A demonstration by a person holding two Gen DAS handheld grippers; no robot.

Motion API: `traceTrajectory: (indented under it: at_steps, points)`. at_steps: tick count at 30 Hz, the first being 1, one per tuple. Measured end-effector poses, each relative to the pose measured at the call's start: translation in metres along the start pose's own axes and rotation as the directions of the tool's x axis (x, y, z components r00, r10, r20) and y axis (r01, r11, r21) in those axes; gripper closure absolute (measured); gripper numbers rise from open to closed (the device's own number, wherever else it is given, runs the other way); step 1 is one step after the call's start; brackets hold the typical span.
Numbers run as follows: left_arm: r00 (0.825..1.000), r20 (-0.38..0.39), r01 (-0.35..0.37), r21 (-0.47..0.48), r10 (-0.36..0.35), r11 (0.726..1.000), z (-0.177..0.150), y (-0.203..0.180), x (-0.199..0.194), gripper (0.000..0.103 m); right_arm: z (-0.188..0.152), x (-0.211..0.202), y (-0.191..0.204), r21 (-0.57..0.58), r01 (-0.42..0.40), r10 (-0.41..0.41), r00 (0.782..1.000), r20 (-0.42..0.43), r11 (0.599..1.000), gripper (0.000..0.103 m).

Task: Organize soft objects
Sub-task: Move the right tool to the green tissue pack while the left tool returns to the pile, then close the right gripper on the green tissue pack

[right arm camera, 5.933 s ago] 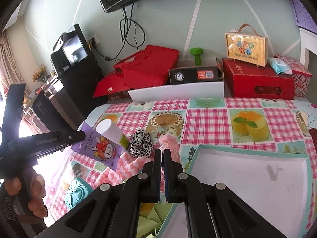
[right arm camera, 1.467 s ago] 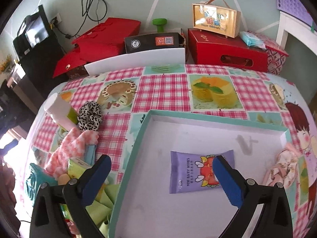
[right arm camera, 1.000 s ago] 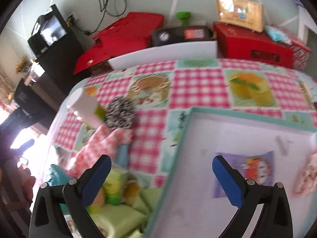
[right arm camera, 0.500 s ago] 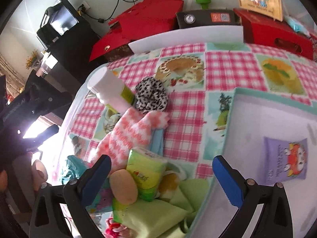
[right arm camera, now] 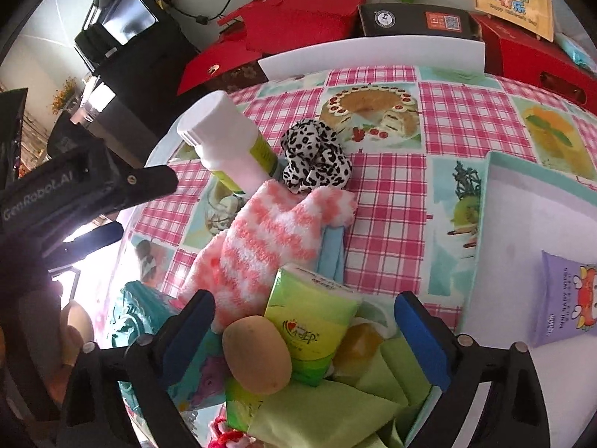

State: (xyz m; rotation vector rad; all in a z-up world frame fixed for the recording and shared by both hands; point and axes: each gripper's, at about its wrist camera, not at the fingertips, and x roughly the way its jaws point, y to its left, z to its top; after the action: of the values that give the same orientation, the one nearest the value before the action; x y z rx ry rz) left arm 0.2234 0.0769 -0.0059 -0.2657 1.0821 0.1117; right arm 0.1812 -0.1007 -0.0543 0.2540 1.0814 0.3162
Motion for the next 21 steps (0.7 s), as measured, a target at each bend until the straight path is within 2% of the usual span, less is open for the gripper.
traceTrajectory:
  at_steps: [6,12,18,21]
  points:
    - [0.999,-0.020,-0.034,0.029,0.034,0.999,-0.003,-0.005,0.007,0.007,-0.001,0.010,-0.013,0.069,-0.011,0.013,1.000,-0.020,0.998,0.016]
    - [0.999,-0.036,-0.037,0.037,0.039,0.999,-0.003,-0.007,0.012,0.007,-0.003,0.012,-0.007,0.048,-0.004,0.004,1.000,-0.014,0.999,0.021]
    - [0.998,-0.046,-0.043,0.053,0.046,0.998,-0.004,-0.011,0.015,0.008,-0.002,0.010,-0.011,0.063,-0.005,0.006,1.000,-0.008,0.998,0.034]
    - [0.998,-0.047,-0.047,0.061,0.050,0.997,-0.005,-0.013,0.015,0.007,-0.002,0.008,-0.017,0.080,-0.004,0.004,1.000,-0.005,0.997,0.044]
